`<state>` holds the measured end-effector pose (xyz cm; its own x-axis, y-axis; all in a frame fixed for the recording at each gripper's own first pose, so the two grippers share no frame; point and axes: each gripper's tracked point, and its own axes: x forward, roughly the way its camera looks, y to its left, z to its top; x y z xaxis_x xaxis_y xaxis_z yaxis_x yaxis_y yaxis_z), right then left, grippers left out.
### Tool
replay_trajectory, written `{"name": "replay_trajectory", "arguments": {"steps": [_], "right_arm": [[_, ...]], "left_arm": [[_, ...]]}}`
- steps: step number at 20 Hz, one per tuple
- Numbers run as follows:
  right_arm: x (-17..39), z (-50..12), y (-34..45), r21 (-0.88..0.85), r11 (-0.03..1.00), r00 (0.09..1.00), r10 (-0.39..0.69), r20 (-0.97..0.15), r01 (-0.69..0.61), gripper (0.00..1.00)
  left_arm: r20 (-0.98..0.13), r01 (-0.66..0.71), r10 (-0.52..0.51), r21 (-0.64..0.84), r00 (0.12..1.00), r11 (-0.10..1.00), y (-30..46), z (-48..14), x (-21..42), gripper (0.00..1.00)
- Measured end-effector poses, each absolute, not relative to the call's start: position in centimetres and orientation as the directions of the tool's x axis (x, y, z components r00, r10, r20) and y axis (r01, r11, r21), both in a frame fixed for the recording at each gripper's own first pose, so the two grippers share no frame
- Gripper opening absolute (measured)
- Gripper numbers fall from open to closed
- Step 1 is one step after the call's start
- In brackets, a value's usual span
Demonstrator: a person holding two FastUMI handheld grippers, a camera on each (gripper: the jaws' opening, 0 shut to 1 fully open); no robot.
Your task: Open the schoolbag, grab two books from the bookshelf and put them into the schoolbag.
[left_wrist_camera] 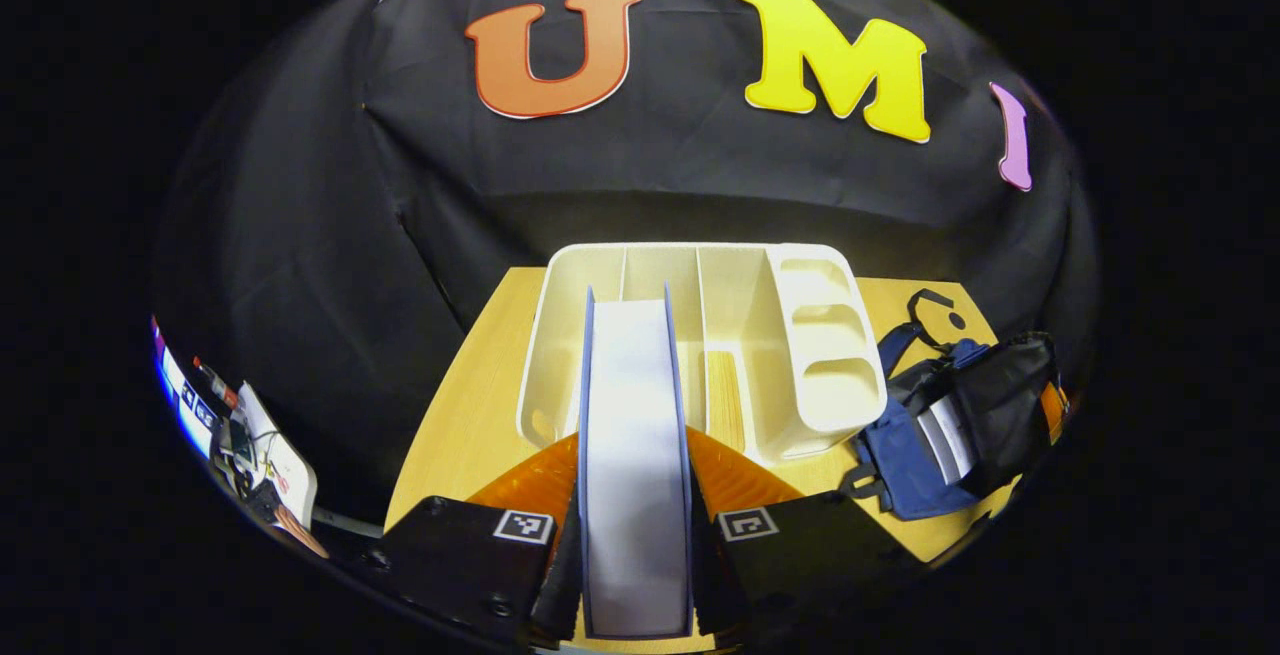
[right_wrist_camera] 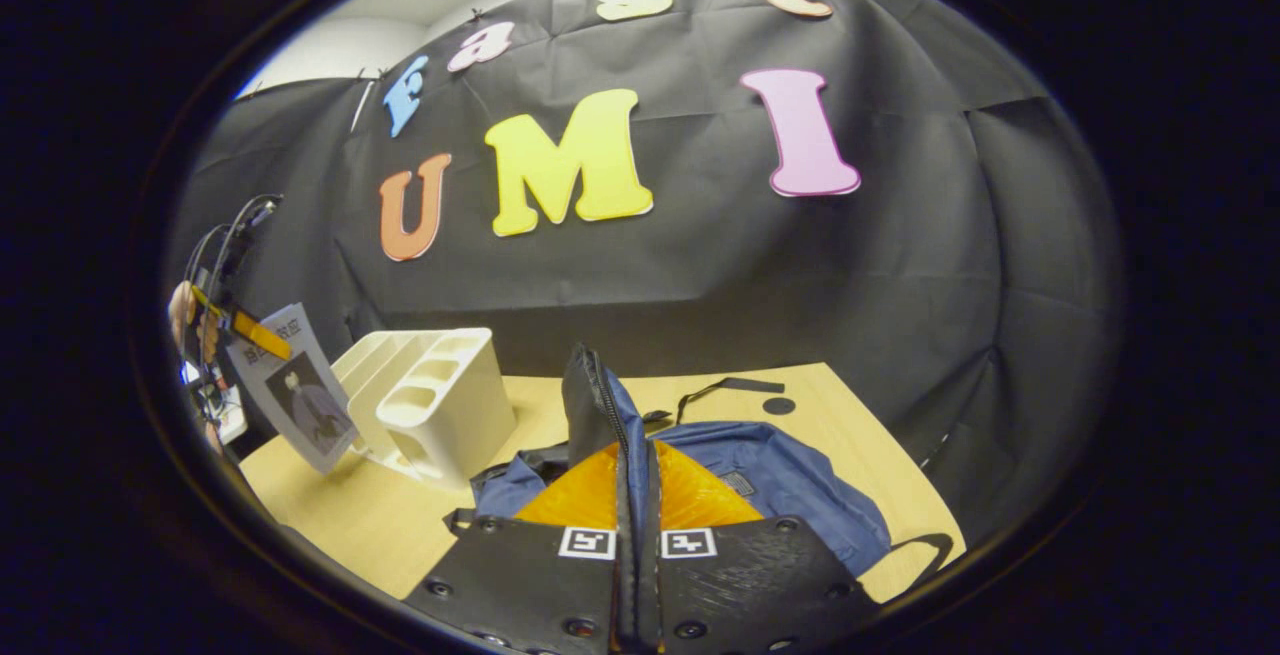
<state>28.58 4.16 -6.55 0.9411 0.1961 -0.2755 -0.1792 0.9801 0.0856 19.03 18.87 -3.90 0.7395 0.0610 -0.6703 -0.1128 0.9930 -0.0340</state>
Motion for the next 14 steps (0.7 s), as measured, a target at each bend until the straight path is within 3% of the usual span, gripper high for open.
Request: {"name": "replay_trajectory", "arguments": {"steps": [6, 11, 14], "right_arm": [[28.0, -6.0, 6.7, 0.084, 0.969, 0.934, 0.247, -0.259, -0.233, 0.02], [27.9, -5.6, 6.8, 0.071, 0.971, 0.936, 0.237, -0.26, -0.226, 0.02], [27.7, -5.5, 6.7, 0.069, 0.974, 0.938, 0.226, -0.263, -0.216, 0.02]], "left_arm": [[-0.669, -0.165, 0.02, -0.154, 0.743, 0.974, 18.3, -6.3, 12.4, 0.46], [-0.628, -0.162, -0.05, -0.276, 0.777, 0.947, 16.4, -6.1, 10.6, 0.49], [-0.592, -0.13, -0.118, -0.359, 0.797, 0.924, 14.0, -5.4, 10.6, 0.46]]}}
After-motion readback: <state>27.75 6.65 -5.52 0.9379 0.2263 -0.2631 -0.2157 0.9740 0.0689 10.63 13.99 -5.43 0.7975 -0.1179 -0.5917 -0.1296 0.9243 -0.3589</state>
